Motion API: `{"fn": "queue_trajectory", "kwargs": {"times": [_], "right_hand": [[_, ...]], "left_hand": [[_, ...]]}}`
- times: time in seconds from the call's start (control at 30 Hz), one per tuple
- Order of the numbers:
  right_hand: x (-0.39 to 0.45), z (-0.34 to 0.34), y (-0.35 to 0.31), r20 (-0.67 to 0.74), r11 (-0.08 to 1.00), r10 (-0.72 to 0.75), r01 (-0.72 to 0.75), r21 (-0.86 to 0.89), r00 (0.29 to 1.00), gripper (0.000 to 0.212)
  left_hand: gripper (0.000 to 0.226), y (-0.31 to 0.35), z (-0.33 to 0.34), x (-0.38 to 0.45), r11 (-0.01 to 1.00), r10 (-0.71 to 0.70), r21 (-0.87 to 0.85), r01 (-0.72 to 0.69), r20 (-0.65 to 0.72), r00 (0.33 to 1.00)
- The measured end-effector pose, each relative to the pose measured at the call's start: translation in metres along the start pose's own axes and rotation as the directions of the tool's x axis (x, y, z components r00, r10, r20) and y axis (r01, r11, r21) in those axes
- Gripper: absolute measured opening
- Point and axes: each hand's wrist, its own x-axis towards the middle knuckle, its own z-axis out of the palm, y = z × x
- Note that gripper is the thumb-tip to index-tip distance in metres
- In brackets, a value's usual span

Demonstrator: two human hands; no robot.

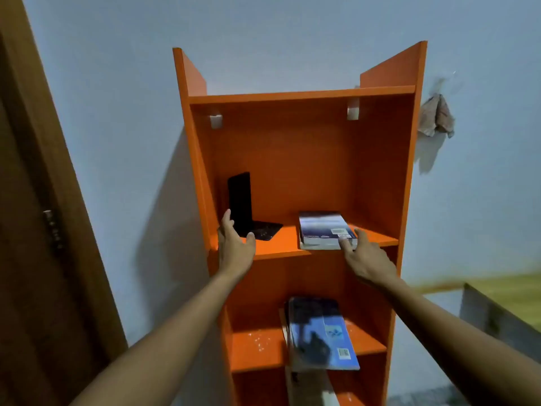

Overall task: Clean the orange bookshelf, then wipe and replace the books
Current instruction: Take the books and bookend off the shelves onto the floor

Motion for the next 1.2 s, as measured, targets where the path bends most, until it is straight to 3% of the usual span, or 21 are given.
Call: {"fn": "queue_trajectory", "kwargs": {"times": [0.13,0.3,0.43,0.57,0.67,0.87,1.03,1.2], "right_hand": [[0.041,0.003,0.009,0.101,0.996,0.086,-0.088,0.014,0.991,0.084],[0.078,0.009,0.013,0.113,0.994,0.053,-0.063,0.088,0.992,0.081],[0.1,0.019,0.03,0.106,0.977,0.055,-0.076,0.201,0.993,0.109],[0.089,0.012,0.016,0.049,0.934,0.018,-0.034,0.356,0.999,0.073],[0.082,0.018,0.022,0.06,0.873,-0.003,-0.026,0.488,0.998,0.066],[0.054,0.025,0.032,0.055,0.771,0.009,-0.042,0.636,0.998,0.064],[0.032,0.031,0.032,0.087,0.696,0.05,-0.097,0.711,0.995,0.063],[0.014,0.04,0.027,0.167,0.6,0.086,-0.185,0.778,0.982,0.032]], "left_hand": [[0.082,-0.014,0.022,0.037,0.994,-0.086,0.059,0.088,-0.046,0.995],[0.09,-0.022,0.046,0.074,0.972,-0.188,0.134,0.195,-0.062,0.98],[0.087,-0.033,0.058,0.098,0.94,-0.226,0.24,0.241,-0.089,0.97],[0.062,-0.038,0.059,0.114,0.924,-0.234,0.268,0.272,-0.164,0.958],[0.029,-0.041,0.055,0.116,0.942,-0.166,0.252,0.22,-0.218,0.962],[0.042,-0.048,0.044,0.098,0.976,-0.036,0.203,0.082,-0.219,0.975],[0.031,-0.047,0.027,0.072,0.975,0.114,0.212,-0.069,-0.207,0.972],[0.032,-0.039,0.001,0.038,0.962,0.216,0.214,-0.169,-0.22,0.951]]}}
